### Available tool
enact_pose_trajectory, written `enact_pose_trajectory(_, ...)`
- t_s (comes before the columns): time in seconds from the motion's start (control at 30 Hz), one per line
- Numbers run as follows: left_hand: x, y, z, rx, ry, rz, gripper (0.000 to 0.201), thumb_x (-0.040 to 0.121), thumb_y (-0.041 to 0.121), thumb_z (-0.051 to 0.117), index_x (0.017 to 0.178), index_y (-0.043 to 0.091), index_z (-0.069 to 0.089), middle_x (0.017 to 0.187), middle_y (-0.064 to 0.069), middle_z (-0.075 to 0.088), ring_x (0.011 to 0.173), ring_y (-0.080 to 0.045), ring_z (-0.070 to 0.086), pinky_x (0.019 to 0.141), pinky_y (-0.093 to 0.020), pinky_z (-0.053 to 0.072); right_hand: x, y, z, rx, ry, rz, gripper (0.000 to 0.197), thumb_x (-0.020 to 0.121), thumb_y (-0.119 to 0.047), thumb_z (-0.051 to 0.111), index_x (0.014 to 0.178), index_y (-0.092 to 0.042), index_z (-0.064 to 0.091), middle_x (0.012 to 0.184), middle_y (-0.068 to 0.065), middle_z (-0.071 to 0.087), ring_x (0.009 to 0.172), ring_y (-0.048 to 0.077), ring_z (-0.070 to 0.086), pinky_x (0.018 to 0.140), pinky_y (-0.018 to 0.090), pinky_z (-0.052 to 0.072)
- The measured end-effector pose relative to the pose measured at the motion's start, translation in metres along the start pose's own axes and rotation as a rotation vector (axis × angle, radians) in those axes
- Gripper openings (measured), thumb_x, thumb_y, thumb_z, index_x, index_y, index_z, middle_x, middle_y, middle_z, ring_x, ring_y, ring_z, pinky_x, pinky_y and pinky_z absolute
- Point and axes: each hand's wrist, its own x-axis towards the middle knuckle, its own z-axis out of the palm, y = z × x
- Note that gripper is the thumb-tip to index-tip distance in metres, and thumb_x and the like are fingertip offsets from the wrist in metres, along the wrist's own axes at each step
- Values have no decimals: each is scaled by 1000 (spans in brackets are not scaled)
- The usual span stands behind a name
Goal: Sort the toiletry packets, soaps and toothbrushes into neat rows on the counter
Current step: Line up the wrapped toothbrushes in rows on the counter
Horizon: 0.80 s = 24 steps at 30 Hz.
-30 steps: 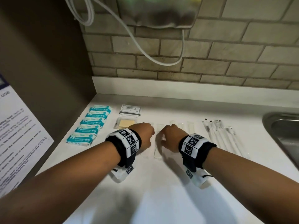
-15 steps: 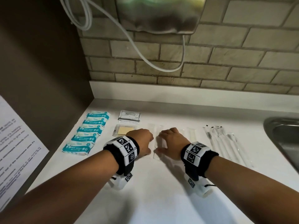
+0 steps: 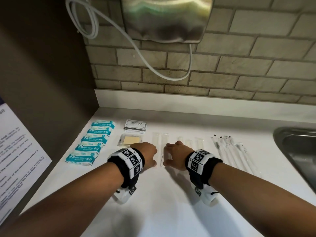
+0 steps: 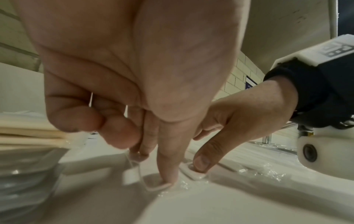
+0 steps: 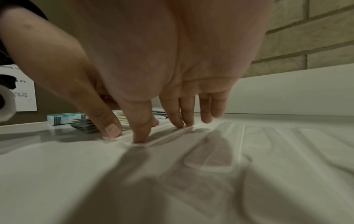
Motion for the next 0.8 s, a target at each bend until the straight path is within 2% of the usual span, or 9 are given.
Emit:
enact_pose_trajectory(0.13,2,-1,1,21,-23,6,35,84,43,54,110,20,60,123,2,63,106,-26,62,86,-40,54,-1,-1,0,-24,-8,-1,54,89,-48,50,132,-15,49,140,1,45,129,27,35,99,47,44)
enact_pose_trajectory(0.27,3,-1,2,23,-32,6,41,85,42,54,119,19,59,134,0,57,115,-27,59,92,-40,51,-1,-1,1,-41,-9,-6,55,91,-48,48,135,-14,45,142,1,42,128,27,35,99,48,44)
enact_pose_trajectory(0.33,3,0,2,25,-25,7,39,86,41,54,118,19,59,136,1,56,115,-27,59,93,-39,51,-1,-1,1,-45,-14,-5,57,92,-47,47,137,-13,43,144,2,41,129,28,35,100,48,44)
enact_pose_trajectory(0.5,0,3,0,46,-17,12,30,87,40,53,107,18,59,129,1,59,108,-27,60,87,-38,52,0,0,1,-45,-17,-11,55,91,-45,47,135,-13,43,140,1,43,126,28,36,98,48,44)
enact_pose_trajectory(0.63,-1,4,-1,63,-17,0,30,89,40,52,108,17,59,121,0,62,106,-27,61,86,-37,52,-2,3,2,-35,-23,-15,52,92,-44,48,135,-14,43,146,-2,38,128,28,36,99,49,43)
enact_pose_trajectory(0.8,-3,6,-3,54,-19,4,27,90,39,51,105,17,59,121,1,61,103,-25,60,83,-34,51,-3,3,2,-21,-22,-16,51,93,-44,48,133,-14,44,144,-2,39,127,28,36,99,47,42)
